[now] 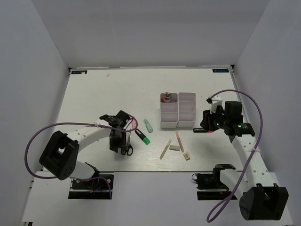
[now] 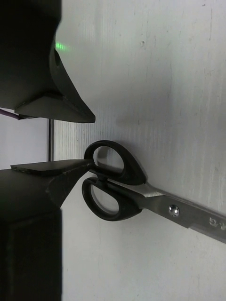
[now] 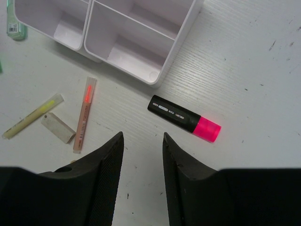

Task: Sort the stationery into containers
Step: Pick up the scissors from the center of the board.

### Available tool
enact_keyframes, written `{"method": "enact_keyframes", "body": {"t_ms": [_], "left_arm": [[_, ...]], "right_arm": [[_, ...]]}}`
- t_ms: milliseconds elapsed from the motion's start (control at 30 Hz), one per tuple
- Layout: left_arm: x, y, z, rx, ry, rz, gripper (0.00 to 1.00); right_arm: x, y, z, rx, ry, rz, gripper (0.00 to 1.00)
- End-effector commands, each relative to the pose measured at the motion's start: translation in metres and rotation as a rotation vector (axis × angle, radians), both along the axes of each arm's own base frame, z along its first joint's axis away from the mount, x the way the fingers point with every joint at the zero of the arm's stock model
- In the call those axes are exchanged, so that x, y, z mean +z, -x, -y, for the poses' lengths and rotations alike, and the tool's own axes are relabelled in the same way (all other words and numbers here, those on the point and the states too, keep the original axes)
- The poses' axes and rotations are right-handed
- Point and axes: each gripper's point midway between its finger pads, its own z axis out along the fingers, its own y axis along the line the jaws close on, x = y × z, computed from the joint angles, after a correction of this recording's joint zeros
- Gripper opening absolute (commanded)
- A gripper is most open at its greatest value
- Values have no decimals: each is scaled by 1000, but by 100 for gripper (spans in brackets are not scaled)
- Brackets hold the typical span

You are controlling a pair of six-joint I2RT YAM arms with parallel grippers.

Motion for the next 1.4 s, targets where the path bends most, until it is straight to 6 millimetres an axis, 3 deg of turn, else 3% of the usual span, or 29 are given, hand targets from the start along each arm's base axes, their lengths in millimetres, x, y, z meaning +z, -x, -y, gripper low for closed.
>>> {"method": "enact_keyframes", "body": {"t_ms": [0, 367, 500, 667, 767, 833, 967, 1100, 1167, 1200, 1233, 1267, 1300, 1333, 1367], "left_arm": [[0, -3, 4, 2, 1, 0, 47], [-18, 3, -4, -7, -53, -55, 42], [-25, 4, -3, -10, -57, -72, 31], [-31, 7, -3, -9, -59, -89, 6], [-31, 8, -3, -6, -53, -91, 0], [-22, 4, 1, -11, -27, -62, 0], [16, -13, 11, -34, 23, 31, 0], [62, -29, 20, -112, 55, 151, 0], [85, -43, 25, -204, 54, 218, 0], [102, -52, 32, -233, 63, 258, 0], [123, -64, 41, -323, 71, 318, 0], [125, -69, 39, -348, 31, 310, 0], [132, -73, 37, -406, -8, 320, 0], [169, -92, 47, -487, -8, 411, 0], [164, -100, 53, -529, -57, 392, 0]], "right_arm": [[13, -4, -2, 15, -3, 47, 42], [14, -4, -1, 12, 1, 53, 42], [15, -4, 0, 9, 1, 56, 42], [16, -3, 0, 8, 0, 56, 42], [16, -3, 1, 6, 2, 62, 42], [16, -3, 0, 7, 1, 58, 45], [16, -3, 0, 9, 1, 59, 71], [16, -3, -1, 13, 0, 59, 75], [15, -3, -2, 15, -2, 55, 69], [15, -3, -1, 13, -1, 55, 61], [16, -3, 0, 10, 3, 61, 34], [17, -4, 0, 10, 1, 65, 17], [16, -5, 1, 3, 5, 64, 6], [16, -5, 3, -8, 12, 67, 0], [17, -6, 4, -16, 14, 75, 0]]}}
